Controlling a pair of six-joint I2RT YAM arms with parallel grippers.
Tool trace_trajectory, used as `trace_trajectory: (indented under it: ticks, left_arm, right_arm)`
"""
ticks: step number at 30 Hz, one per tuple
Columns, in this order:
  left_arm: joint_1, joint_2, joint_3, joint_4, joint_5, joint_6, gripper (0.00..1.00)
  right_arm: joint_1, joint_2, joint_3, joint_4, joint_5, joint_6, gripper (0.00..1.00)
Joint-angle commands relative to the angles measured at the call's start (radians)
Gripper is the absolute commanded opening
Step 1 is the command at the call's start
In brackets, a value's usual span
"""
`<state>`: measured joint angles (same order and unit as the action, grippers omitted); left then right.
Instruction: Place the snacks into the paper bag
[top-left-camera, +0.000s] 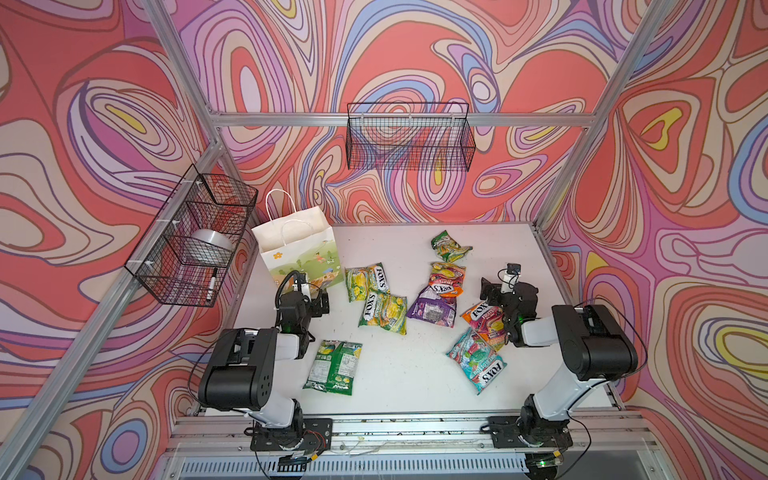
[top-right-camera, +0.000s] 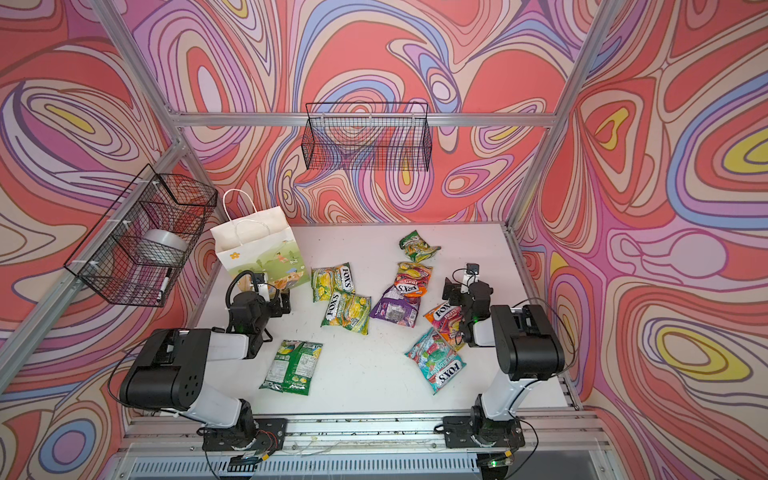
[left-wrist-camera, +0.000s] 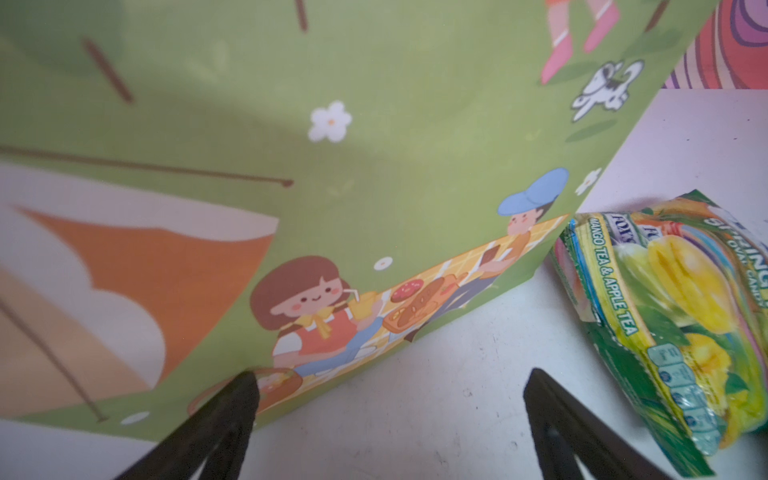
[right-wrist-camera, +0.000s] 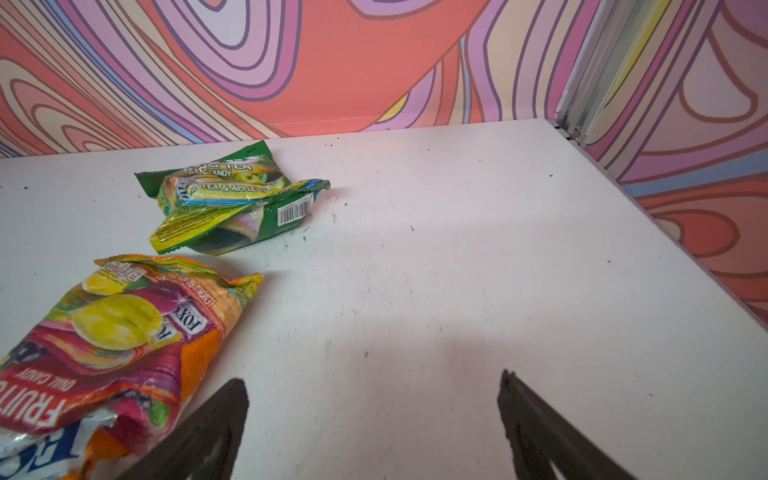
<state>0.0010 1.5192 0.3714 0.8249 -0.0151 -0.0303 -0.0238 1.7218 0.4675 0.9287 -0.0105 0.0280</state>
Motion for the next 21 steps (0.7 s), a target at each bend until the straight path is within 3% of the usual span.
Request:
trace_trajectory:
  ticks: [1,2,4,6,9,12,15,21]
  left_arm:
    - [-0.017,-0.192,0.060,-0.230,-0.092,-0.034,1.00]
    - [-0.031,-0.255,0.098,-0.366,-0.152,-0.091,1.00]
    - [-0.044,-0.342,0.186,-0.614,-0.155,-0.194,1.00]
    - [-0.051,-0.422,0.251,-0.849,-0.141,-0.330,1.00]
    - [-0.052,-0.521,0.341,-1.149,-0.070,-0.434,1.00]
    - [-0.054,-0.590,0.443,-1.316,0.063,-0.434,1.00]
    - [-0.058,-0.604,0.599,-1.482,0.097,-0.389,1.00]
    - [-0.058,-0.545,0.885,-1.632,0.087,-0.268,1.00]
  right_arm:
    - [0.005,-0.130,0.004,-0.076,0.096,0.022,0.98]
    - [0.005,-0.221,0.028,-0.199,0.131,0.046,0.98]
    - [0.005,-0.343,0.058,-0.299,0.204,0.148,0.98]
    - [0.005,-0.434,0.102,-0.429,0.301,0.348,0.99]
    - [0.005,-0.503,0.228,-0.701,0.298,0.419,0.99]
    - [0.004,-0.494,0.376,-1.002,0.394,0.634,0.98]
    - [0.003,-0.476,0.467,-1.107,0.249,0.607,0.98]
    - [0.004,-0.561,0.413,-1.039,0.035,0.601,0.98]
